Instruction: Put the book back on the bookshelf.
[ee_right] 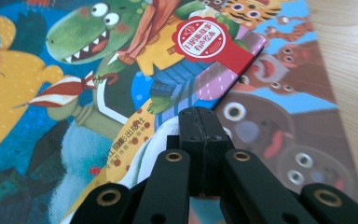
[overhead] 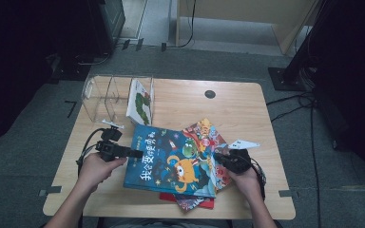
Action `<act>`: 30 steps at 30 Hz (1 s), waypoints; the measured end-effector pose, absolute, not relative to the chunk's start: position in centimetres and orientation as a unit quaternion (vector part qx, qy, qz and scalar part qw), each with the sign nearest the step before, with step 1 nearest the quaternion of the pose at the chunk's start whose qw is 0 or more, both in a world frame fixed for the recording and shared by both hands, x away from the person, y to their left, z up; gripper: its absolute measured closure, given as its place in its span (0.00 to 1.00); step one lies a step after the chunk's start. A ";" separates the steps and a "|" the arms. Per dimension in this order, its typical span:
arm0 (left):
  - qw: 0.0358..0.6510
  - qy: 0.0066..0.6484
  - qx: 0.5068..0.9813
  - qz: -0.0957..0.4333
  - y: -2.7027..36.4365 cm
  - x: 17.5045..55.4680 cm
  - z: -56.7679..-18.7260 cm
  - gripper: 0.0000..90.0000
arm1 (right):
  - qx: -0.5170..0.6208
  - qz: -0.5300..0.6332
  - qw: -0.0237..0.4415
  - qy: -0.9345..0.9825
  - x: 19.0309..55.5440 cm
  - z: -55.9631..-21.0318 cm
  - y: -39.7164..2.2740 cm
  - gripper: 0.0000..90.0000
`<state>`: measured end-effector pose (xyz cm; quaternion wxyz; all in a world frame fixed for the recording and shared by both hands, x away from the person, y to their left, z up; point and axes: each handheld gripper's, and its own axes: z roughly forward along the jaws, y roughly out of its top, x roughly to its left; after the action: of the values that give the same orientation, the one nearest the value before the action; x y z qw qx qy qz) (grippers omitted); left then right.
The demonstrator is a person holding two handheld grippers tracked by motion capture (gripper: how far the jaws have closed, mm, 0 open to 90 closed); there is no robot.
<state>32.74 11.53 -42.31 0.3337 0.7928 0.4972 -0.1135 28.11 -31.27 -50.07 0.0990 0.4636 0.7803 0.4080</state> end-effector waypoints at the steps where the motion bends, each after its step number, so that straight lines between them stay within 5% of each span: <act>1: 0.334 0.494 0.795 -0.110 11.5 32.8 -41.7 0.53 | 0.461 0.409 0.099 0.781 28.2 -50.1 -31.0 1.00; 30: 0.313 0.479 0.804 -0.162 10.2 36.5 -32.3 0.80 | 0.408 0.410 0.121 0.806 28.8 -50.2 -24.1 1.00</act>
<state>36.52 10.18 -32.29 0.3133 0.8040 0.4787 -0.1622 28.84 -24.14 -50.19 0.1213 0.4084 0.8062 0.4105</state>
